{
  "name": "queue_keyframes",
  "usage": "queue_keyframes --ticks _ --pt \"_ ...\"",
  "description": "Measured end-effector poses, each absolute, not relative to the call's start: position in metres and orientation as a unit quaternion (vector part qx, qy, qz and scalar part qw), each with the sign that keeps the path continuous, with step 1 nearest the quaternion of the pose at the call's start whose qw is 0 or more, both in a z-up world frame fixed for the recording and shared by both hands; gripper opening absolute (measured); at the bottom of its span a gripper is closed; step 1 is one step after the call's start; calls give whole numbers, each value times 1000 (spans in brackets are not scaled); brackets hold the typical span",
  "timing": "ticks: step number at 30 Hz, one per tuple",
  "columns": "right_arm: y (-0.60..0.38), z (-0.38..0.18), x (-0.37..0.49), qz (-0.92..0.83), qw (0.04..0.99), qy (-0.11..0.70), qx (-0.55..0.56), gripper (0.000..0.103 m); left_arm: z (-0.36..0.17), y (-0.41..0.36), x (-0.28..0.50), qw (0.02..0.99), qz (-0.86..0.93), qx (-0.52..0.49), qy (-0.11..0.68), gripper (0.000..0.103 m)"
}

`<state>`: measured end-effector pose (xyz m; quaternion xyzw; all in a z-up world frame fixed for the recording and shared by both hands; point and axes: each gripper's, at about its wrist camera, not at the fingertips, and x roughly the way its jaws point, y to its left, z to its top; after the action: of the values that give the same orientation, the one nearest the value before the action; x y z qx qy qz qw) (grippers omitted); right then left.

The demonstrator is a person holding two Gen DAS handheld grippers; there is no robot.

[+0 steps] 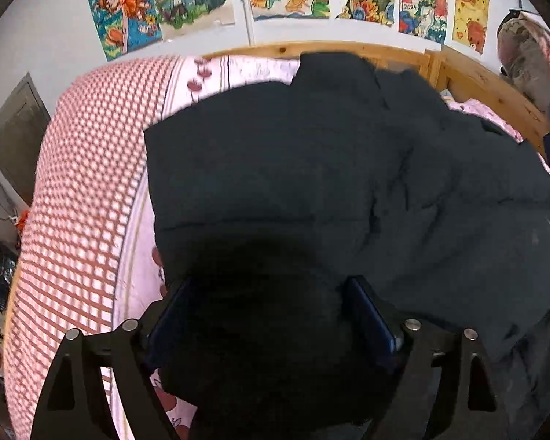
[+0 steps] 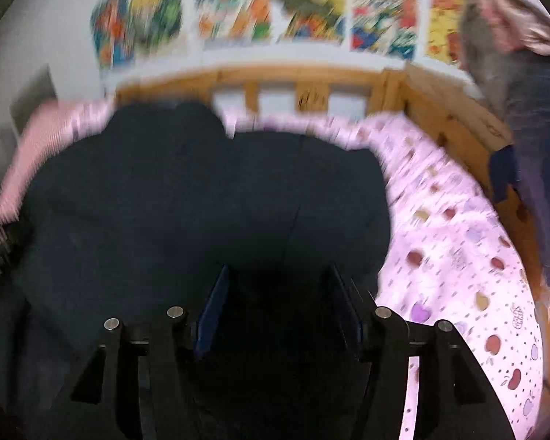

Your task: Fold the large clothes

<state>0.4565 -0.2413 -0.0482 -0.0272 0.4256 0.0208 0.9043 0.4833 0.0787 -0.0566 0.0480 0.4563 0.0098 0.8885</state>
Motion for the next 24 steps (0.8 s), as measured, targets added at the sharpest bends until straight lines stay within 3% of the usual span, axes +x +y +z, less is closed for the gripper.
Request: queue_keyframes --ticks 4,17,21,24 --pt "-236 -71 454 20 897 439 -40 52 -72 88 476 891 11 26 453 99" --pt "-234 -88 453 21 899 436 -39 52 -102 103 464 883 -1 -24 469 103" --pt "-243 -89 444 16 908 419 -22 64 -100 107 459 886 -9 -40 463 103" --pt "-250 -79 440 22 910 414 -10 65 -90 117 452 882 -16 -60 467 103"
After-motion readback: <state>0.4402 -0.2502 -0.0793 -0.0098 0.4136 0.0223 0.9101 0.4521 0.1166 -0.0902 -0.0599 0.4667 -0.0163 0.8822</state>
